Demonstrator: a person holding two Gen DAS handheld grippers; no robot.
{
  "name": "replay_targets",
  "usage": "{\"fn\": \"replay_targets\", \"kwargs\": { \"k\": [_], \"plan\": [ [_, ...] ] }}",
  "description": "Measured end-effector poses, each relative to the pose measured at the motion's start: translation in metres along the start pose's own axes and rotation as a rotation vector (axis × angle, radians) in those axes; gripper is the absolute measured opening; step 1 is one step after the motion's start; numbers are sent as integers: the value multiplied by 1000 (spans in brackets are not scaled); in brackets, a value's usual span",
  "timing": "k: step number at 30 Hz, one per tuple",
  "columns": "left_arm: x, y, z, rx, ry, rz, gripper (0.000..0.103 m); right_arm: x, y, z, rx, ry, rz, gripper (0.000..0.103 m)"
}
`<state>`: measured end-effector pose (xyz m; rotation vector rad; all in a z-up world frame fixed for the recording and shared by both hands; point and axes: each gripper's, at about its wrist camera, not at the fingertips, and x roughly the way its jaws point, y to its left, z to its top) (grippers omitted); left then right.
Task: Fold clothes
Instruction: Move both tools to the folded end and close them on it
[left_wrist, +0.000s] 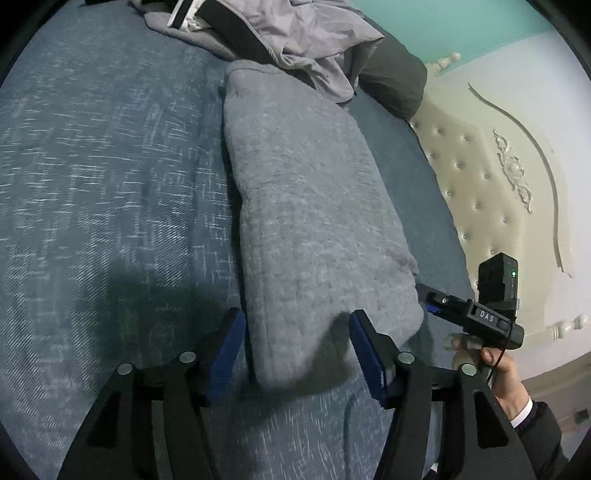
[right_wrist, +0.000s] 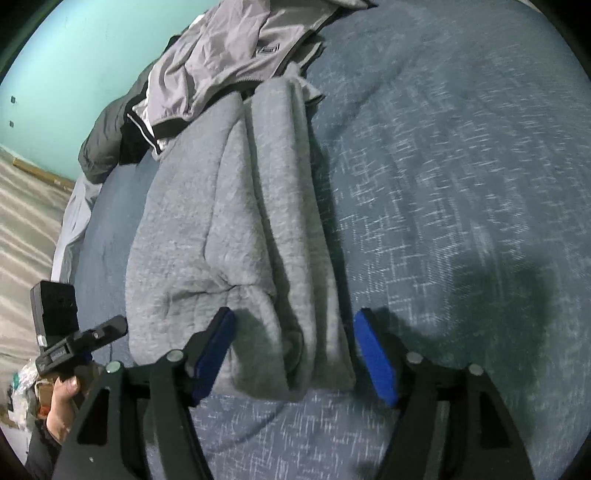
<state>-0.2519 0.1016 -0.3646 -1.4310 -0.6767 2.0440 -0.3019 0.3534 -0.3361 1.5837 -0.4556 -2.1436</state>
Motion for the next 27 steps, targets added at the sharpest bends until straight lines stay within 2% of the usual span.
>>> {"fn": "replay_targets", "kwargs": {
  "k": [4,11,12,14,16,21,27],
  "plan": [
    [11,6,3,-17,-3,-40,68,12,-9,5,12,29,26,76],
    [22,14,3,-36,-13,-113,70,18,-16,11,-5,39,76,76],
    [23,14,3,-37,-15,-117,70,18,-15,11,-13,43,89,76],
    [22,12,3,-31,-19,-115,70,18,-13,13,-27,49,116,64],
    [22,10,3,-30,-23,-114,70,16,-10,14,-46,58,128,60],
    [24,8,4,-31,-30,-113,70,22,-9,15,-41,84,147,60],
    [30,4,3,-34,-30,-112,72,32,-8,19,-25,89,131,65]
  ]
}}
